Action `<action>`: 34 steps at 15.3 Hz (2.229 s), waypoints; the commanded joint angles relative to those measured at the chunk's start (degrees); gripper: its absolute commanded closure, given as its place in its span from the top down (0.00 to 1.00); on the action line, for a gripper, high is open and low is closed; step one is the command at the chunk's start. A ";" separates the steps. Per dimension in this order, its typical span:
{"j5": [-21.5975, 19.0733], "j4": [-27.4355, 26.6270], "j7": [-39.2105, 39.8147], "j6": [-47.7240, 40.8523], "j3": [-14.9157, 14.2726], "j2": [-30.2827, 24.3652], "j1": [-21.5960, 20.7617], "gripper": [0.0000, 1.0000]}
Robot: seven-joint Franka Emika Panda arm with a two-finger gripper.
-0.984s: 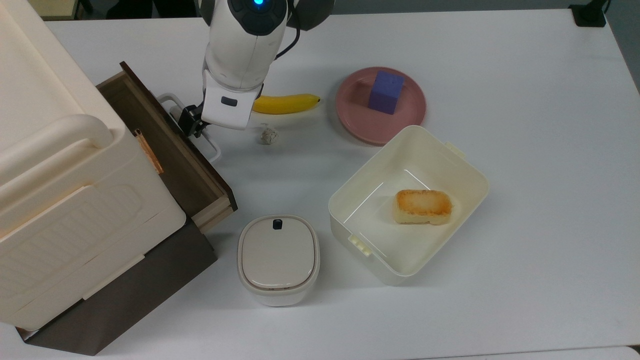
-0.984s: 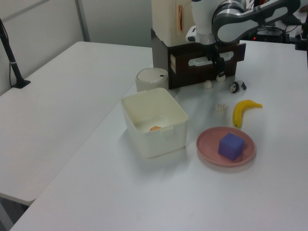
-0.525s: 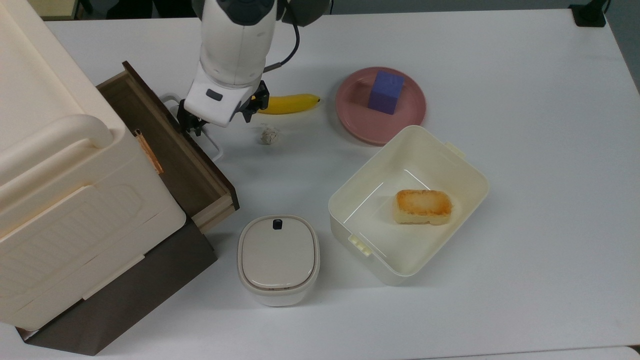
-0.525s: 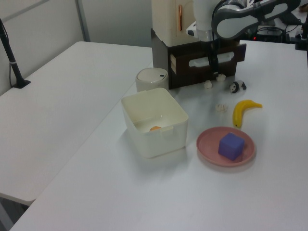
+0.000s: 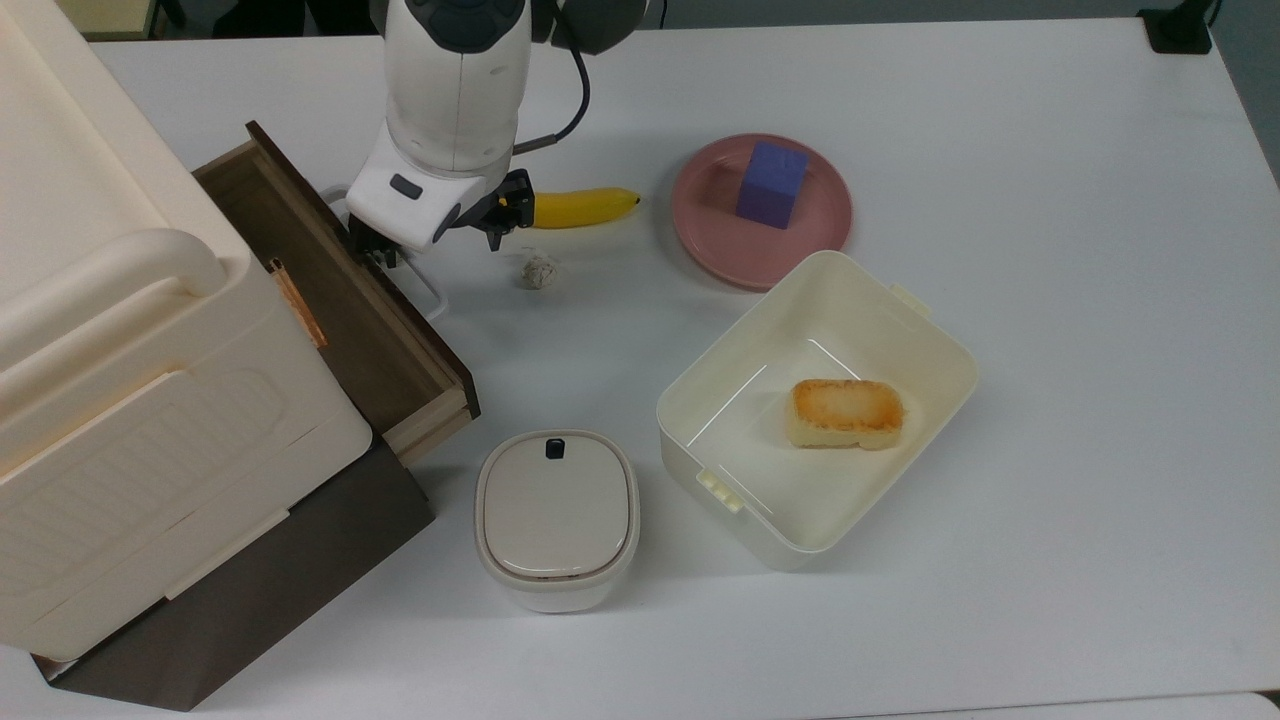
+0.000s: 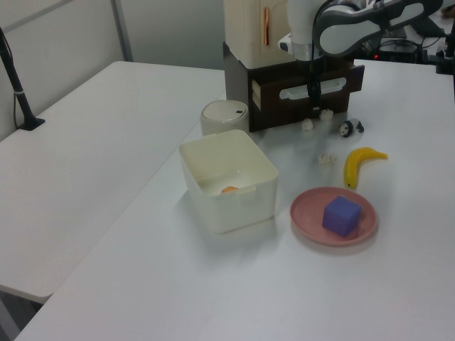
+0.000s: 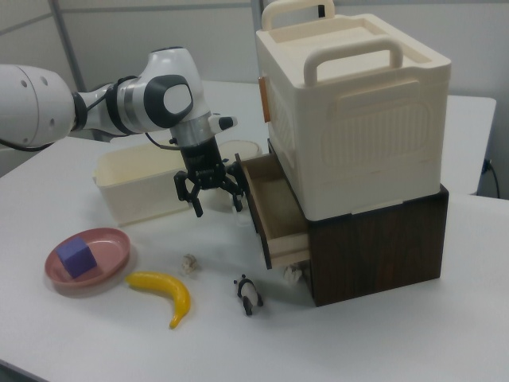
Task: Slide the drawer open
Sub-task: 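Pull the drawer further out along its slides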
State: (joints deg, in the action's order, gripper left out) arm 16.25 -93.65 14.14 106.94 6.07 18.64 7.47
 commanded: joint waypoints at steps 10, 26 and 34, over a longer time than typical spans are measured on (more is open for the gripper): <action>-1.05 -2.33 -5.71 0.64 2.36 -1.41 -0.09 1.00; -0.96 -2.33 -7.29 -3.85 6.23 -1.85 -0.09 1.00; -0.87 -2.94 -7.29 -6.57 7.72 -2.03 -0.27 1.00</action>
State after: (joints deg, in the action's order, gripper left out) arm 17.23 -93.88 8.79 103.80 10.55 18.47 8.10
